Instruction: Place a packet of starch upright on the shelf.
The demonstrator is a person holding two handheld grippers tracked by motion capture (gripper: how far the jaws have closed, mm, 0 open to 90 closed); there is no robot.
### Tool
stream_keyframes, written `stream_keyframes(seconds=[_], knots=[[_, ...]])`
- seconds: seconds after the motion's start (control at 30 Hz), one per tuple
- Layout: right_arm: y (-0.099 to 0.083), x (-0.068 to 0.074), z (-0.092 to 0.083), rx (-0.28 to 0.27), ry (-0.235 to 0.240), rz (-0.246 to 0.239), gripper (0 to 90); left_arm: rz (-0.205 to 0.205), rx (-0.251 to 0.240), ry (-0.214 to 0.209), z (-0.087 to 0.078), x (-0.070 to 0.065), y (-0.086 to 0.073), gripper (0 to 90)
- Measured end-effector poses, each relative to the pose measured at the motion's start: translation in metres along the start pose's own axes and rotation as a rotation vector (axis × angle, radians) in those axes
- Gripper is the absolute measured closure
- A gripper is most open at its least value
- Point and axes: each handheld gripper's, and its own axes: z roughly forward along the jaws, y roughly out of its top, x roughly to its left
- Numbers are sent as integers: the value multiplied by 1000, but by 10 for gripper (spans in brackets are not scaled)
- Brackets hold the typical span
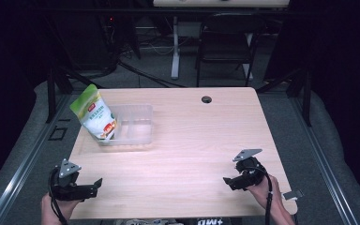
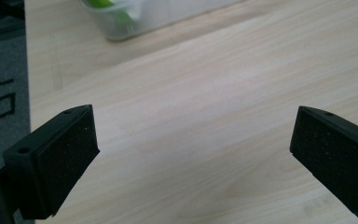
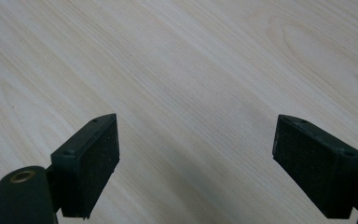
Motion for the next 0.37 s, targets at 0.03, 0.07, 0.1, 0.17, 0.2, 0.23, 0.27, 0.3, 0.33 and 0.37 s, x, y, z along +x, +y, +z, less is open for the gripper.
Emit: stream_keyframes(seconds=[0.03, 0.07, 0.1, 0.17, 0.2, 0.23, 0.27, 0.3, 0.33, 0.37], knots=[[0, -1, 0, 4, 0, -5, 140, 0, 8, -1, 2, 0, -2, 4], [0, -1, 0, 6, 0, -6, 140, 6, 14, 1, 3, -1, -3, 4], [0, 0, 0, 9, -3, -5, 140, 12, 21, -2, 5, -2, -4, 4], [0, -1, 1, 11, -6, -7, 140, 21, 23, -13, 6, -1, -5, 10], [0, -1, 1, 8, -1, -4, 140, 19, 17, -11, 6, -1, -5, 15], [-1, 0, 1, 6, -4, -2, 140, 19, 15, -15, 7, 0, -6, 19], [-1, 0, 1, 9, -10, -5, 140, 17, 15, -16, 7, 1, -5, 18], [-1, -1, 1, 13, -8, -9, 140, 16, 13, -13, 7, 2, -5, 18], [-1, -1, 1, 14, -8, -11, 140, 17, 11, -11, 7, 2, -5, 19], [-1, -1, 1, 17, -10, -11, 140, 16, 8, -9, 7, 3, -5, 20]])
